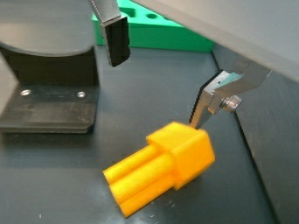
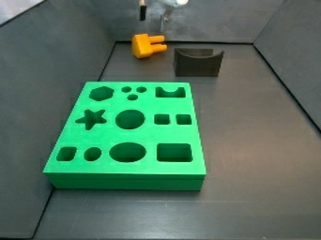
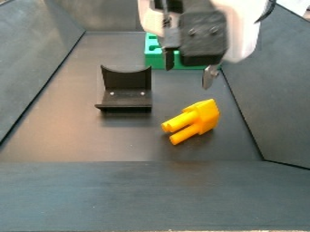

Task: Pick up the 3 prong object. Move up. Place the 3 prong object on the fixture. Regrasp the 3 prong object. Move to above the board. Insert the 3 prong object.
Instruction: Pick up the 3 prong object.

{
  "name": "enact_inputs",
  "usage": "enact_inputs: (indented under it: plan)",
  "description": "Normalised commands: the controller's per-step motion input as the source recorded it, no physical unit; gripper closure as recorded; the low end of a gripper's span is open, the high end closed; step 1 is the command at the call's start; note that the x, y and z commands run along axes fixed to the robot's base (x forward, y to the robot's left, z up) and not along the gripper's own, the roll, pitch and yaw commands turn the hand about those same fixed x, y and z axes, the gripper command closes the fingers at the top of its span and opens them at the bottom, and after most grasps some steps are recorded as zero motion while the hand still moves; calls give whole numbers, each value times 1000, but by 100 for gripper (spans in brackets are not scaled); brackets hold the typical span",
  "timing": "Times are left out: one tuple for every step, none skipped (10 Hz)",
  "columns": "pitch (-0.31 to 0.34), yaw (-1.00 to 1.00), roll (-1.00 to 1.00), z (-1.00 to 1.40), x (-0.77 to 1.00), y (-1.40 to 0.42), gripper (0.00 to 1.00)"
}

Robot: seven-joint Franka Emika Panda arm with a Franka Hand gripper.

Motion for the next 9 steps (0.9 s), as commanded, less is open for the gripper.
enact_inputs:
  plan:
    - [141,-846,0,-283,0,169,0]
    - [87,-634,-26,-337,0,363,0]
    - [0,-409,-103,-683,-34,506,0]
    - [-69,-214,-181,-734,0,480,0]
    - [-120,-143,-261,-586,43,374,0]
    - [-114,-163,-254,-583,186,274,0]
    - [-79,-194,-274,-537,229,269,0]
    - [-83,-197,-299,-503,186,266,0]
    - [-79,-149,-293,-409,77,220,0]
